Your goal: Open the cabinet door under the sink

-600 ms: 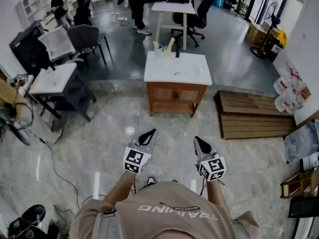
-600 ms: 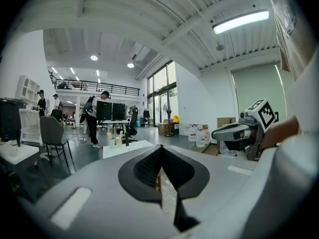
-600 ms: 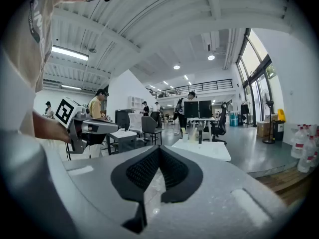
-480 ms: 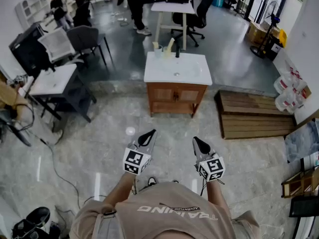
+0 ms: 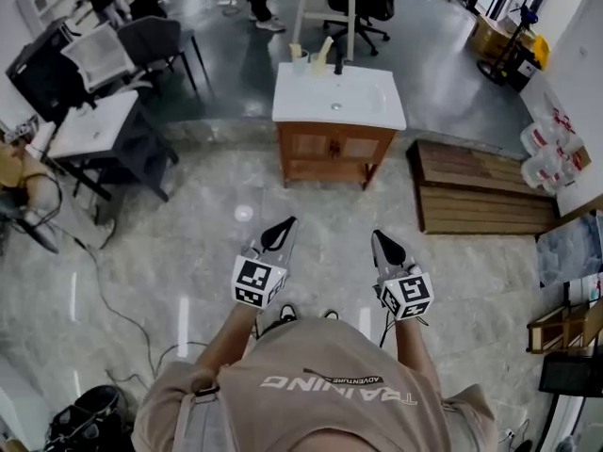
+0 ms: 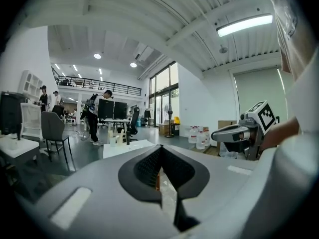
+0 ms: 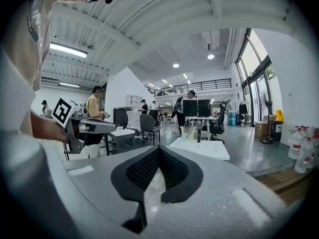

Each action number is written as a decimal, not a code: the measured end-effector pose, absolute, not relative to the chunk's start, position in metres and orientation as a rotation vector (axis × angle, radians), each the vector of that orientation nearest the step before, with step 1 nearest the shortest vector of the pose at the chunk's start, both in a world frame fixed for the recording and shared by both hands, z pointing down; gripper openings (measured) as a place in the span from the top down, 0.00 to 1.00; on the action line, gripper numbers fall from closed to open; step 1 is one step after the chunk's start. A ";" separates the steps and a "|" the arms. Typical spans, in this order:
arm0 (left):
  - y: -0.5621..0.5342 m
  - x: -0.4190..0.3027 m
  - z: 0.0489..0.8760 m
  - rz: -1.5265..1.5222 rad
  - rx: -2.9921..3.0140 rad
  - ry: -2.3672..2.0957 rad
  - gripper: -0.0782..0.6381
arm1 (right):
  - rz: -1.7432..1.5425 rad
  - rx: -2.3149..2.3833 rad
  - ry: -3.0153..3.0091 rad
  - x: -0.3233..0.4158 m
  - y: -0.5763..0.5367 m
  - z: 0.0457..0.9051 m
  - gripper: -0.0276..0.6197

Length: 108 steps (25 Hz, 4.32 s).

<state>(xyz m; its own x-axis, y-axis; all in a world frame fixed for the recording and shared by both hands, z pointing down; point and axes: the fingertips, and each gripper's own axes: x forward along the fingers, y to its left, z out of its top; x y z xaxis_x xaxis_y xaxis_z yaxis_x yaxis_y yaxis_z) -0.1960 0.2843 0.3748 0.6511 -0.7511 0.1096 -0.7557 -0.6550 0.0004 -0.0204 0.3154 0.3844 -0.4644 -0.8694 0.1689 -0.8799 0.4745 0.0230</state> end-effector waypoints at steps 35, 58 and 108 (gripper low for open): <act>0.118 -0.168 0.372 0.293 2.812 -1.245 0.87 | 0.291 1.581 -2.468 0.021 0.173 0.438 0.95; 0.027 -0.108 0.382 0.341 2.729 -1.275 0.87 | 0.510 1.425 -2.568 0.038 0.063 0.462 0.95; -0.194 -0.069 0.495 0.568 2.636 -1.042 0.87 | 0.735 1.645 -2.292 0.092 -0.165 0.579 0.95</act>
